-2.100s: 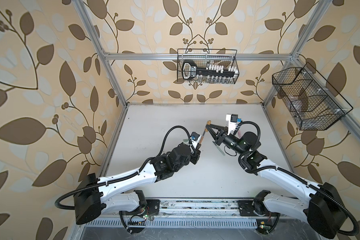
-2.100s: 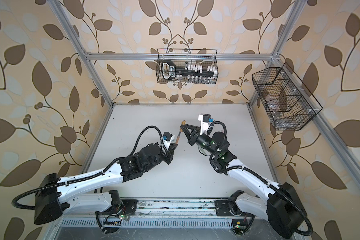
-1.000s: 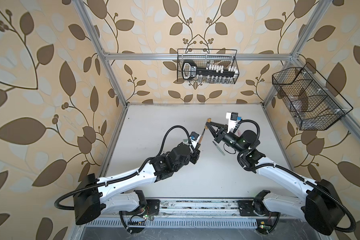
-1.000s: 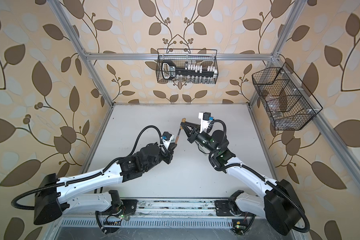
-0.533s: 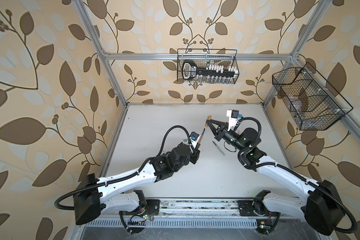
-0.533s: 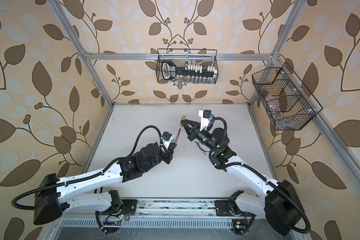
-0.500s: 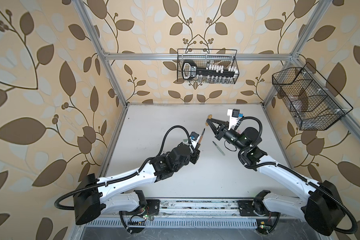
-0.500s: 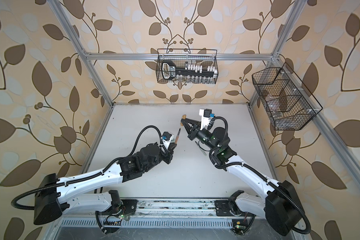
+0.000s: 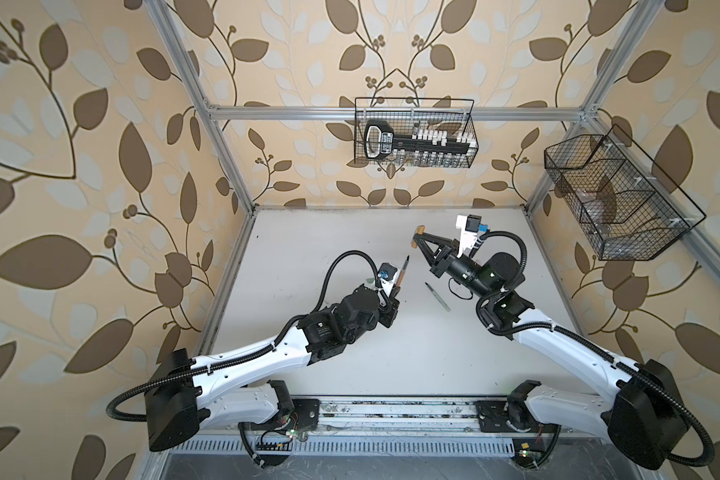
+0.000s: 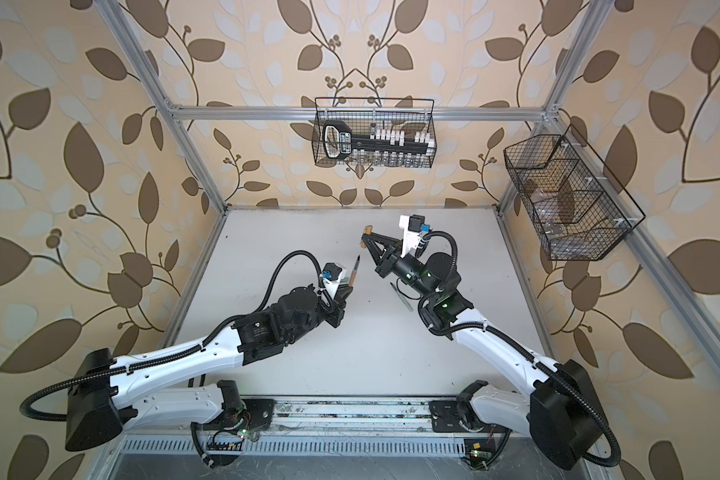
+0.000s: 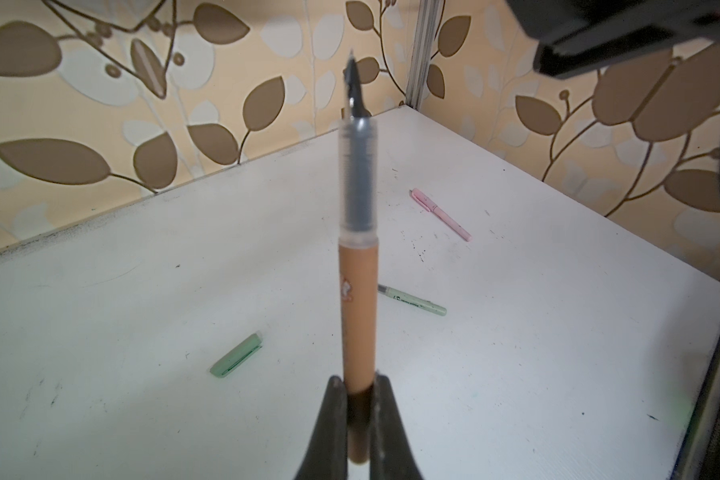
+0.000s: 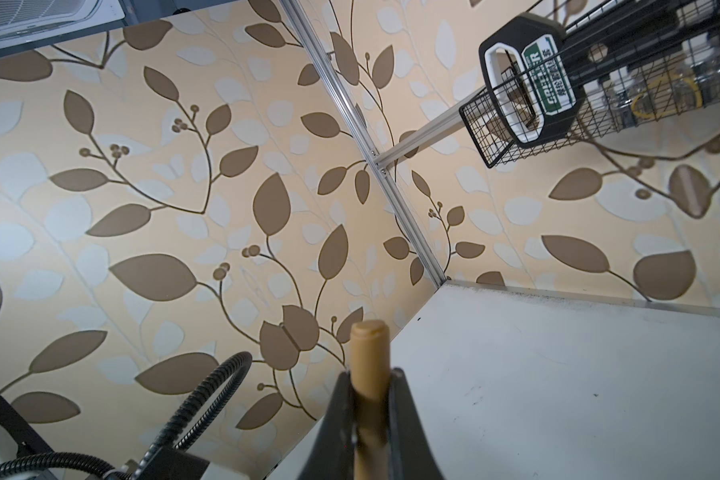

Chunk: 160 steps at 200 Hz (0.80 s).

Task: Insert the pens into the pen caps

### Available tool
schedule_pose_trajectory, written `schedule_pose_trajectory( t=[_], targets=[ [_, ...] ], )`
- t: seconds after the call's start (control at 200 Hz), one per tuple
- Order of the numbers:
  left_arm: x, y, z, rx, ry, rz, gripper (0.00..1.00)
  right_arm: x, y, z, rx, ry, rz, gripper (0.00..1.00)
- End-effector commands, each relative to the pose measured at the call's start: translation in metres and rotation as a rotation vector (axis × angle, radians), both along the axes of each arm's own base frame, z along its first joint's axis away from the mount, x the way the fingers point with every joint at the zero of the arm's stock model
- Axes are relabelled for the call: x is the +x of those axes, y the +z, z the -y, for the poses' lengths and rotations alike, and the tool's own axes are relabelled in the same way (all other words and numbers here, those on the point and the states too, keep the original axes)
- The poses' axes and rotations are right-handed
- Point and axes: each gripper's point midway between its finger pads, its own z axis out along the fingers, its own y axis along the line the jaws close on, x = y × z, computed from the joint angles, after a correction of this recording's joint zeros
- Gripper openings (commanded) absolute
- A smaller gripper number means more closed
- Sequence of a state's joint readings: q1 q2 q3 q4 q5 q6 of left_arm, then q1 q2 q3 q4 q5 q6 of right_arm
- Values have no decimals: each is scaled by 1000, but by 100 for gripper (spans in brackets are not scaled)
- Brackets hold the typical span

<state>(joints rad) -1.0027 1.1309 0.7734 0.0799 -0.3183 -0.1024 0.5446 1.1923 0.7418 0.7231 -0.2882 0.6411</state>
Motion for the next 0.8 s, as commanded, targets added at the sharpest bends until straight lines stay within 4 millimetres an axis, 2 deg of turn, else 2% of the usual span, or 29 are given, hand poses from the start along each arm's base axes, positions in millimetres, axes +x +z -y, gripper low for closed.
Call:
schedule_pose_trajectory(
  t=[0.0, 0.155, 0.31, 0.795],
  targets=[
    [0, 28, 3, -55, -5, 60, 0, -5, -9, -10, 14, 39, -16, 0],
    [1, 28, 3, -51, -5, 63, 0, -9, -16, -18, 8, 62, -33, 0],
    [1, 30, 2, -56, -1, 66, 0, -8, -19, -12, 4, 36, -37, 0],
    [0, 28, 0, -54, 3, 61, 0, -4, 6, -2, 12, 8, 24, 0]
  ],
)
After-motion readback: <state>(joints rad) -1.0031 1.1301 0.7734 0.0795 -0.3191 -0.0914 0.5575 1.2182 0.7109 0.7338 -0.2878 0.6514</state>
